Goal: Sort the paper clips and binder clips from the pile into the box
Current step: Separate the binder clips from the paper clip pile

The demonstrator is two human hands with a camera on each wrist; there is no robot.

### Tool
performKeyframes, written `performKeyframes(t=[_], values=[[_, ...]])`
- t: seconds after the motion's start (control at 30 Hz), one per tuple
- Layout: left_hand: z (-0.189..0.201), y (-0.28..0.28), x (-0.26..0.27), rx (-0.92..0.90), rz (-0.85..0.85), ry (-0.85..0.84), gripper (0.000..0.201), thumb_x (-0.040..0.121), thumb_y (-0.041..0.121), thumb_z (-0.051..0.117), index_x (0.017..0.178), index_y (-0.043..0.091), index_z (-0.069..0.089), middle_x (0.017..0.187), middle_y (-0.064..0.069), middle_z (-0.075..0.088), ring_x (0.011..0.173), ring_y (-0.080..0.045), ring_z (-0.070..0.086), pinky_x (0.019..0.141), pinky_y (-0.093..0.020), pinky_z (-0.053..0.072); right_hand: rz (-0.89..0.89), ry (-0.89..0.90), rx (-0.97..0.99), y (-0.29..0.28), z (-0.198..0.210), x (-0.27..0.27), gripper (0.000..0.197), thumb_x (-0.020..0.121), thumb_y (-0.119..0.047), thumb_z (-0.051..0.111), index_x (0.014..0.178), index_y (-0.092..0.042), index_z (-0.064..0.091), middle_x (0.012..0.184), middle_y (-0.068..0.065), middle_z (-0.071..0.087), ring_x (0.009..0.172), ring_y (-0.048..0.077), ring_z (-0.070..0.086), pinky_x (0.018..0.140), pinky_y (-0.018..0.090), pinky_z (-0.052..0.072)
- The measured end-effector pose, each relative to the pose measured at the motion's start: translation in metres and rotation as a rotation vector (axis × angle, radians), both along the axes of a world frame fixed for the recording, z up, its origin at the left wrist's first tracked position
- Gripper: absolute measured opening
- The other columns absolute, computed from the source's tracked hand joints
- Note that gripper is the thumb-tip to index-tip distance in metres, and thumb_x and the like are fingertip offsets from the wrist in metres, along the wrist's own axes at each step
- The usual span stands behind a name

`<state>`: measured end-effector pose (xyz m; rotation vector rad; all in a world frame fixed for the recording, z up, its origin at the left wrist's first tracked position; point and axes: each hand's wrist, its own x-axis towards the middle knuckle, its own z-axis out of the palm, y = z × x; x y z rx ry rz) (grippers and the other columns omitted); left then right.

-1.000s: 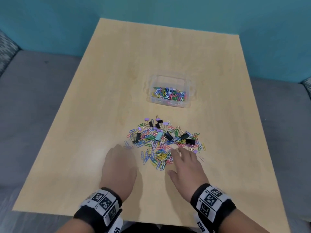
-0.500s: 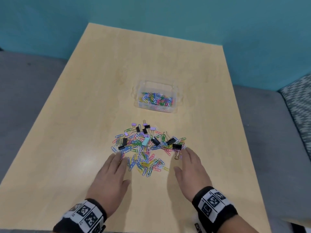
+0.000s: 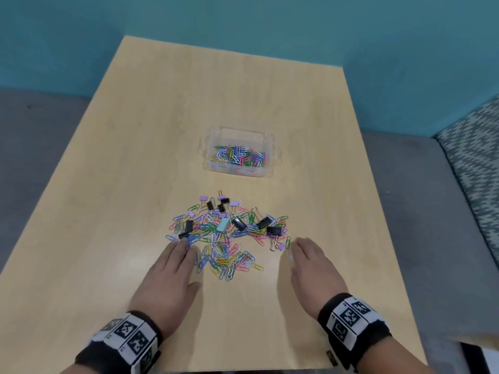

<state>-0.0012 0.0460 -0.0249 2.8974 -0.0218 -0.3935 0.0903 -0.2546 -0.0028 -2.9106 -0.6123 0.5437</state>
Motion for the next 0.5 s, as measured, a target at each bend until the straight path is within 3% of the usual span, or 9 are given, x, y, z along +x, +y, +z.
performKeyframes(t=[0.13, 0.27, 0.4, 0.5], values=[[0.003, -0.004, 0.006, 0.017, -0.009, -0.022, 0.069, 0.078, 0.045, 0.037, 0.136, 0.009, 0.045, 0.140, -0.018, 0.046, 0.130, -0.033, 0.035, 0.107, -0.035, 0.021, 0.084, -0.029, 0.025, 0.012, 0.001, 0.032, 0.067, 0.080, 0.001, 0.041, 0.146, -0.004, 0.027, 0.153, 0.013, 0.027, 0.144, 0.029, 0.020, 0.117, 0.038, 0.021], [0.003, -0.004, 0.013, 0.021, 0.018, -0.017, 0.070, 0.080, 0.048, 0.031, 0.140, 0.013, 0.040, 0.146, -0.016, 0.038, 0.135, -0.033, 0.030, 0.111, -0.040, 0.031, 0.158, 0.031, 0.007, 0.014, 0.009, 0.062, 0.069, 0.085, 0.003, 0.037, 0.150, -0.008, 0.017, 0.159, 0.006, 0.011, 0.147, 0.022, 0.007, 0.118, 0.031, 0.011], [0.003, 0.001, 0.019, 0.015, 0.037, 0.006, 0.069, 0.082, 0.049, 0.028, 0.142, 0.016, 0.037, 0.149, -0.016, 0.033, 0.137, -0.035, 0.028, 0.109, -0.044, 0.033, 0.217, 0.048, -0.033, 0.007, 0.007, 0.070, 0.073, 0.083, 0.003, 0.038, 0.151, -0.011, 0.015, 0.160, 0.003, 0.010, 0.147, 0.021, 0.005, 0.118, 0.033, 0.015], [0.001, 0.005, 0.021, 0.014, 0.027, 0.018, 0.068, 0.082, 0.050, 0.028, 0.141, 0.018, 0.037, 0.149, -0.016, 0.033, 0.137, -0.036, 0.028, 0.107, -0.046, 0.036, 0.210, 0.004, -0.027, -0.002, 0.001, 0.063, 0.070, 0.080, 0.000, 0.045, 0.147, -0.011, 0.028, 0.155, 0.007, 0.024, 0.144, 0.026, 0.017, 0.113, 0.038, 0.028]])
